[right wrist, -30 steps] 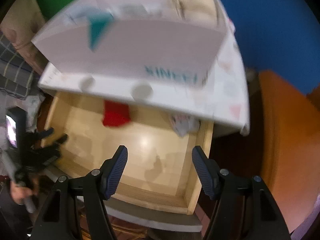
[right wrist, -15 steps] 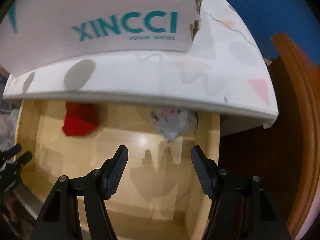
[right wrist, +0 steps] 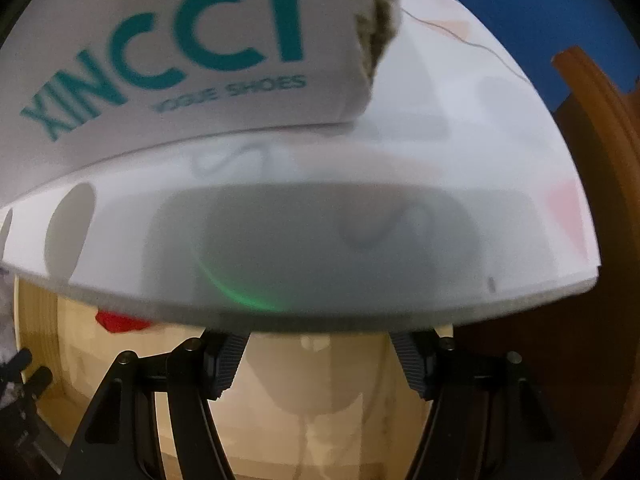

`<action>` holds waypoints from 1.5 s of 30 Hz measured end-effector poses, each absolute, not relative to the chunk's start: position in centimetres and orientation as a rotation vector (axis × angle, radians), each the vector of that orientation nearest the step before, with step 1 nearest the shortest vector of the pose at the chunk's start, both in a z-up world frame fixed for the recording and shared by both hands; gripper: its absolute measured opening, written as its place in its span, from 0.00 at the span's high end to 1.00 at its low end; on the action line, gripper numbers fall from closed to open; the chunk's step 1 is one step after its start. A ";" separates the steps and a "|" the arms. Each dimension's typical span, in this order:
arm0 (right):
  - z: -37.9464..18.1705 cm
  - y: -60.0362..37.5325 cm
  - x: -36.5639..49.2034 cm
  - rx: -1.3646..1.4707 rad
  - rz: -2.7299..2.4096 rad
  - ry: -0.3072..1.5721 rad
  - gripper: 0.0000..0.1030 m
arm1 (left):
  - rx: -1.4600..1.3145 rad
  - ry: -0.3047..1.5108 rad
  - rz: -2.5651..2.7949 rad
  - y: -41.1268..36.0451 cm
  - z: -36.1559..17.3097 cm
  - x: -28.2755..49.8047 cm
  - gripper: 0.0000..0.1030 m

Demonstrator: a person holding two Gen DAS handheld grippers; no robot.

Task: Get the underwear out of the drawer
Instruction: 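Move the open right tool back down into the drawer toward the floral sock, then close the right tool on the grey floral-trimmed sock and lift it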

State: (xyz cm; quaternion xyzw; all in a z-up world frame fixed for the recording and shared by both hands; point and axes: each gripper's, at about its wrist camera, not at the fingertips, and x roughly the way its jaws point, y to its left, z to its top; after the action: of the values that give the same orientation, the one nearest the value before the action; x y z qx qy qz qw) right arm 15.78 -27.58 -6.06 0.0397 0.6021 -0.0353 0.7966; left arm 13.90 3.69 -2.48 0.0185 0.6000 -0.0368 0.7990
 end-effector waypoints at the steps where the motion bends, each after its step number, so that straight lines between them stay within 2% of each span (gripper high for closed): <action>1: -6.2 -27.6 15.9 0.093 -0.079 1.292 0.38 | 0.039 1.287 -0.081 3.7 -2.5 13.9 0.46; 9: -6.9 -28.1 16.6 0.148 -0.098 1.270 0.38 | 0.033 1.287 -0.083 3.7 -2.5 13.8 0.46; 15: -8.0 -27.4 16.3 0.081 -0.094 1.280 0.39 | 0.034 1.284 -0.085 3.6 -2.5 13.8 0.46; 16: -8.2 -27.1 16.4 0.054 -0.093 1.286 0.43 | 0.033 1.284 -0.084 3.6 -2.5 13.8 0.46; 18: -8.4 -27.0 16.4 0.052 -0.093 1.289 0.59 | 0.031 1.284 -0.083 3.6 -2.5 13.8 0.46; 26: -9.1 -27.1 16.1 0.045 -0.108 1.335 0.78 | 0.027 1.282 -0.081 3.7 -2.5 13.9 0.46; 45: -10.8 -28.0 11.6 0.109 -0.035 1.565 0.80 | 0.025 1.279 -0.073 3.8 -2.4 13.8 0.46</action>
State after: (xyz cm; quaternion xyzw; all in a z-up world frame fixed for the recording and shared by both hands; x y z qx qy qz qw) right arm 11.62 -28.04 -10.79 0.0492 0.7046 -0.0156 0.7078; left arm 13.83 3.82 -2.42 0.0115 0.5967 -0.0343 0.8016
